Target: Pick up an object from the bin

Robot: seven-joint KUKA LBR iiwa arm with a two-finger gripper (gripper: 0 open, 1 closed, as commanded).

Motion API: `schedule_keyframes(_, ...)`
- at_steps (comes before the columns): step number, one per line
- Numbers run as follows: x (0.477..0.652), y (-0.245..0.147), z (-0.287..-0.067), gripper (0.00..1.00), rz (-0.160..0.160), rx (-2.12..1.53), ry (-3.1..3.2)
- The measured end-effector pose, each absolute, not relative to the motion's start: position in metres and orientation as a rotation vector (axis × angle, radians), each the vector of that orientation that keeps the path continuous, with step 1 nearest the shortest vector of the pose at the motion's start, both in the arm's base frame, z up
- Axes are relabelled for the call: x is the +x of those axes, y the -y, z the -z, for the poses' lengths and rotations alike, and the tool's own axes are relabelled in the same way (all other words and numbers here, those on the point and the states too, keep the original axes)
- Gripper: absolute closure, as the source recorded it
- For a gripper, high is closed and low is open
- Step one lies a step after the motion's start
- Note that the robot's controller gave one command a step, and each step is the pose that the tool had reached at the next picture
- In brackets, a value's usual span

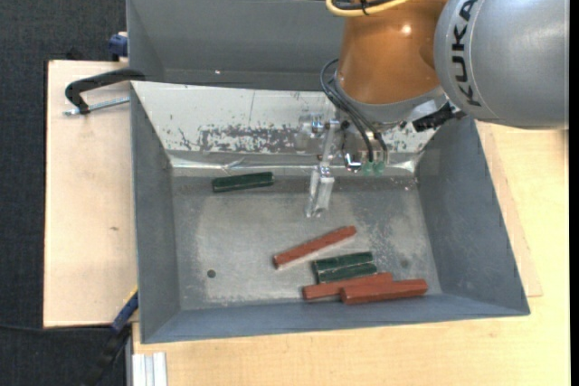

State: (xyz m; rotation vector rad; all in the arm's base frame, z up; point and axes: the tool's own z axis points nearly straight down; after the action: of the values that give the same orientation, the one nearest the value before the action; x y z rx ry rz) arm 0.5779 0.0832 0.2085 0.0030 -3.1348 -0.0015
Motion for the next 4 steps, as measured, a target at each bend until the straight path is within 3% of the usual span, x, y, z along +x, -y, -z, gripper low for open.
schedule_keyframes(1, 0.580, -0.083, -0.214, 0.00, 0.003, 0.001, 3.144)
schedule_keyframes(2, 0.554, -0.066, -0.123, 0.00, -0.001, 0.095, 3.141)
schedule_keyframes(3, 0.553, -0.081, -0.091, 0.00, 0.003, 0.237, 3.129)
schedule_keyframes(4, 0.499, -0.074, -0.070, 1.00, 0.002, 0.504, 3.103)
